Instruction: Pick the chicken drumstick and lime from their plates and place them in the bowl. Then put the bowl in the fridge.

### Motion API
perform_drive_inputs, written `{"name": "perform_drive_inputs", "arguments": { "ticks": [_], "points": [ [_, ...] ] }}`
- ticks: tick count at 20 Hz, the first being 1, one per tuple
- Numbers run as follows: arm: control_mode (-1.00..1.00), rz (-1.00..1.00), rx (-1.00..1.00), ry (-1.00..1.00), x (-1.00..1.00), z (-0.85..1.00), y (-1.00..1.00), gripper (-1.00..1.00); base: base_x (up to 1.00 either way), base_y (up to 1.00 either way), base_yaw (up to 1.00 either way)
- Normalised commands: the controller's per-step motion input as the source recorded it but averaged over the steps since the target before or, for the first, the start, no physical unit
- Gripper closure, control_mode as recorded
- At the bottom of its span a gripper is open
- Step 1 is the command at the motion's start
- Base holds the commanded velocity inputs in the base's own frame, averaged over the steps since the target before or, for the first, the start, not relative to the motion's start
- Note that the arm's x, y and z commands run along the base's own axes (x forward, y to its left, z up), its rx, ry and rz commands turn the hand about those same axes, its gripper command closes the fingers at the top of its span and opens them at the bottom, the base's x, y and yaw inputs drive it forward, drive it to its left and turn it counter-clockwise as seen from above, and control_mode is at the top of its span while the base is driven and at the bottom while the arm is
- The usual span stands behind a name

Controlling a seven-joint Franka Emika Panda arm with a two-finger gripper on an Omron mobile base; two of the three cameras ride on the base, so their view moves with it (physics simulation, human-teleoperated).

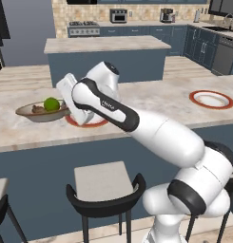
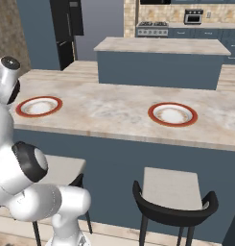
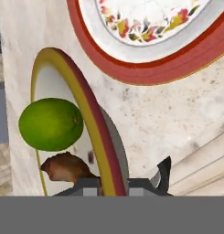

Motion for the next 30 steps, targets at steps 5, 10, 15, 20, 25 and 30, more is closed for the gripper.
{"name": "perform_drive_inputs", "arguments": {
  "ticks": [5, 10, 15, 20, 25, 30],
  "points": [
    [-1.0, 0.01, -0.22, -0.1, -0.32, 0.19, -0.39, 1.0, 0.0, 0.0, 0.0],
    [-1.0, 0.0, -0.06, -0.15, -0.27, 0.15, -0.34, 1.0, 0.0, 0.0, 0.0],
    [-1.0, -0.06, 0.02, -0.17, -0.21, 0.13, -0.38, 1.0, 0.0, 0.0, 0.0],
    [-1.0, -0.11, 0.04, -0.1, -0.14, 0.01, -0.37, 1.0, 0.0, 0.0, 0.0],
    [-1.0, -0.13, 0.0, -0.01, -0.11, 0.01, -0.38, 1.0, 0.0, 0.0, 0.0],
    [-1.0, -0.15, 0.0, 0.0, -0.15, 0.03, -0.43, 1.0, 0.0, 0.0, 0.0]
  ]
}}
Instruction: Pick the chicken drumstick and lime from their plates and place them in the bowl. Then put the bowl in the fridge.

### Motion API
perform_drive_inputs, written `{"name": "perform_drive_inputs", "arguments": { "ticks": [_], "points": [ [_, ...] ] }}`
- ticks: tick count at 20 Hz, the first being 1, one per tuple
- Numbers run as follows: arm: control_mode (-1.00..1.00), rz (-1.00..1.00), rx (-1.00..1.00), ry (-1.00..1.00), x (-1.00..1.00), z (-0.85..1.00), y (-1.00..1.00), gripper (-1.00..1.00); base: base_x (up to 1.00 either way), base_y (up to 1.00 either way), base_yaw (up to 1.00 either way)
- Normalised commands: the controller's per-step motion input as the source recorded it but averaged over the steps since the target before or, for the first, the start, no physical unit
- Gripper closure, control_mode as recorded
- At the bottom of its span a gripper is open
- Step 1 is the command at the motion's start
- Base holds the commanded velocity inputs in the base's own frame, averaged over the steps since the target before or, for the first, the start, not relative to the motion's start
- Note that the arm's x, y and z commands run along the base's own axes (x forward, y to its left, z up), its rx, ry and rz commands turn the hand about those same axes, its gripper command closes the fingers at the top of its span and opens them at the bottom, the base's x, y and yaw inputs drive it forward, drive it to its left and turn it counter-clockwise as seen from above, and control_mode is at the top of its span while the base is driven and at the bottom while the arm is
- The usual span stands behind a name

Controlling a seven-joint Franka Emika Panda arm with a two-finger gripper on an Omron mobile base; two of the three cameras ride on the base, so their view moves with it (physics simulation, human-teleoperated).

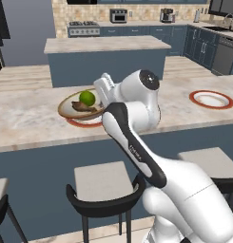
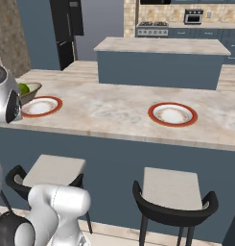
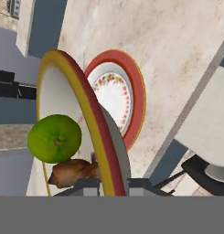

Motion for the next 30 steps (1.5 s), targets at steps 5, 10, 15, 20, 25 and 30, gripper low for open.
{"name": "perform_drive_inputs", "arguments": {
  "ticks": [5, 10, 15, 20, 25, 30],
  "points": [
    [-1.0, -0.17, 0.05, 0.0, -0.26, 0.01, -0.4, 1.0, 0.0, 0.0, 0.0],
    [-1.0, -0.19, 0.07, -0.04, -0.34, 0.0, -0.39, 1.0, 0.0, 0.0, 0.0],
    [-1.0, -0.21, 0.12, -0.1, -0.38, 0.02, -0.31, 1.0, 0.0, 0.0, 0.0],
    [-1.0, -0.17, 0.04, -0.17, -0.34, 0.08, -0.21, 1.0, 0.0, 0.0, 0.0],
    [-1.0, -0.1, 0.03, -0.07, -0.28, 0.15, -0.19, 1.0, 0.0, 0.0, 0.0],
    [-1.0, 0.0, 0.01, 0.06, -0.1, 0.1, -0.24, 1.0, 0.0, 0.0, 0.0]
  ]
}}
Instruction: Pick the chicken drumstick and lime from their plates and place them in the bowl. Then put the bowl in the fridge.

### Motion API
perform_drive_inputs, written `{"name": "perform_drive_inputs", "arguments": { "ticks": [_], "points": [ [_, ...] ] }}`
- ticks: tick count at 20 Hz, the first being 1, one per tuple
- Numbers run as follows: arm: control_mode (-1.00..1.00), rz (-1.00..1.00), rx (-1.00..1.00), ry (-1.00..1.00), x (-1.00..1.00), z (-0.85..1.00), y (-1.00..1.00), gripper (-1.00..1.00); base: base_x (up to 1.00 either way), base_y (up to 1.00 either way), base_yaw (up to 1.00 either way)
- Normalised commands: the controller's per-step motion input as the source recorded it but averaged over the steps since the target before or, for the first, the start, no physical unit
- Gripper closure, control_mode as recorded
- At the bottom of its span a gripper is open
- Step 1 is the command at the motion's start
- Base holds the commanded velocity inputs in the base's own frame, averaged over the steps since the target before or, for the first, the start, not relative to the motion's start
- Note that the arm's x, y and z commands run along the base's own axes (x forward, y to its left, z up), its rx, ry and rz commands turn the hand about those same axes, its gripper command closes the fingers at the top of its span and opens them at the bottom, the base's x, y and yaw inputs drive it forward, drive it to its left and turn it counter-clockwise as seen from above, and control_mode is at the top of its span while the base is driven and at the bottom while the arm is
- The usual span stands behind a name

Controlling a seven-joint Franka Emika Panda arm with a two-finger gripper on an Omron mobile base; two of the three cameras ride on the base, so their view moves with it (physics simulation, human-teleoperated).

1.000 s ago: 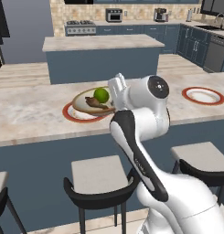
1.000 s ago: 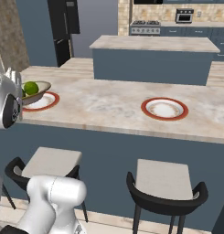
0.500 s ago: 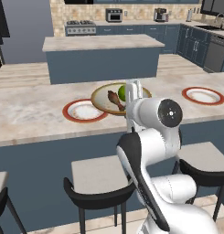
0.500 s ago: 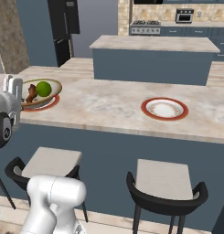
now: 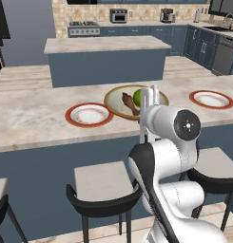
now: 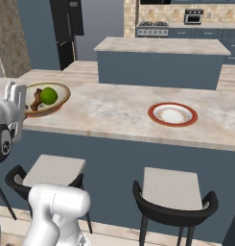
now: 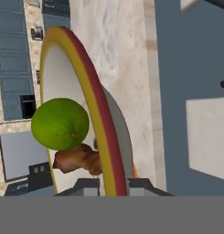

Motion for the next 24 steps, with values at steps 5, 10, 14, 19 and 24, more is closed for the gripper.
{"name": "perform_drive_inputs", "arguments": {
  "ticks": [5, 10, 14, 19, 24],
  "points": [
    [-1.0, 0.03, 0.0, 0.1, -0.09, 0.07, -0.27, 1.0, 0.0, 0.0, 0.0],
    [-1.0, 0.06, 0.0, 0.01, -0.14, 0.0, -0.28, 1.0, 0.0, 0.0, 0.0],
    [-1.0, 0.04, 0.0, 0.0, -0.08, 0.0, -0.13, 1.0, 0.0, 0.0, 0.0],
    [-1.0, 0.0, 0.0, 0.0, 0.0, 0.0, 0.0, 1.0, 0.0, 0.0, 0.0],
    [-1.0, 0.0, 0.0, 0.0, 0.0, 0.0, 0.0, 1.0, 0.0, 0.0, 0.0]
  ]
}}
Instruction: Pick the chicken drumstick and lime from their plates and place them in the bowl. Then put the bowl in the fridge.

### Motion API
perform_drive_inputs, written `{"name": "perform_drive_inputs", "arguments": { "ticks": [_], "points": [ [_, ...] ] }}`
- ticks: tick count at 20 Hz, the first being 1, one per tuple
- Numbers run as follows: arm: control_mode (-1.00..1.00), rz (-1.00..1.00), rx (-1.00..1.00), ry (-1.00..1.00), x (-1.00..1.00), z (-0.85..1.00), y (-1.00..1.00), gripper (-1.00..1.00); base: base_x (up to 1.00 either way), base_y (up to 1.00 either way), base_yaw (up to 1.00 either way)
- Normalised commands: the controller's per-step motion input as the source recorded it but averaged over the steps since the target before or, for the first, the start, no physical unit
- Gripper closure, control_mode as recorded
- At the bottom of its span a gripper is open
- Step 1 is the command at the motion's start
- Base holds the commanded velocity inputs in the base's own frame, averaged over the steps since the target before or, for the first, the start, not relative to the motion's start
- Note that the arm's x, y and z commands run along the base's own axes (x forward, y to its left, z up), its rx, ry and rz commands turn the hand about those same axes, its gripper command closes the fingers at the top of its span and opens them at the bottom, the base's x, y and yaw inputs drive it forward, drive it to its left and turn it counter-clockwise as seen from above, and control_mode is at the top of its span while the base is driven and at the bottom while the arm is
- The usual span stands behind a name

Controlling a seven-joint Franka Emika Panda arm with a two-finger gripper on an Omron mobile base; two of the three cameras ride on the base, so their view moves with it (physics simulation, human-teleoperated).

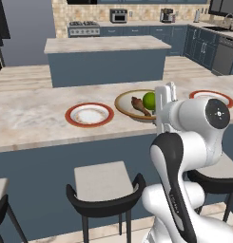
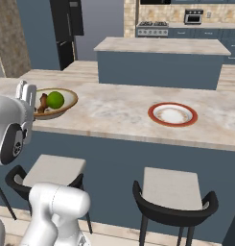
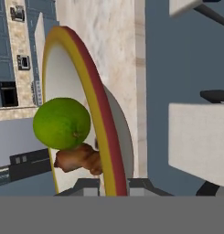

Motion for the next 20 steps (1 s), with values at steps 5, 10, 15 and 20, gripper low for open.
{"name": "perform_drive_inputs", "arguments": {
  "ticks": [5, 10, 15, 20],
  "points": [
    [-1.0, 0.0, 0.0, 0.0, 0.0, 0.0, 0.0, 1.0, 0.0, 0.0, 0.0],
    [1.0, 0.0, 0.0, 0.0, 0.0, 0.0, 0.0, 1.0, 0.0, 0.0, 0.0],
    [1.0, 0.0, 0.0, 0.0, 0.0, 0.0, 0.0, 1.0, 0.0, 0.0, 0.0],
    [1.0, 0.0, 0.0, 0.0, 0.0, 0.0, 0.0, 1.0, -0.25, -0.09, -0.01]
  ]
}}
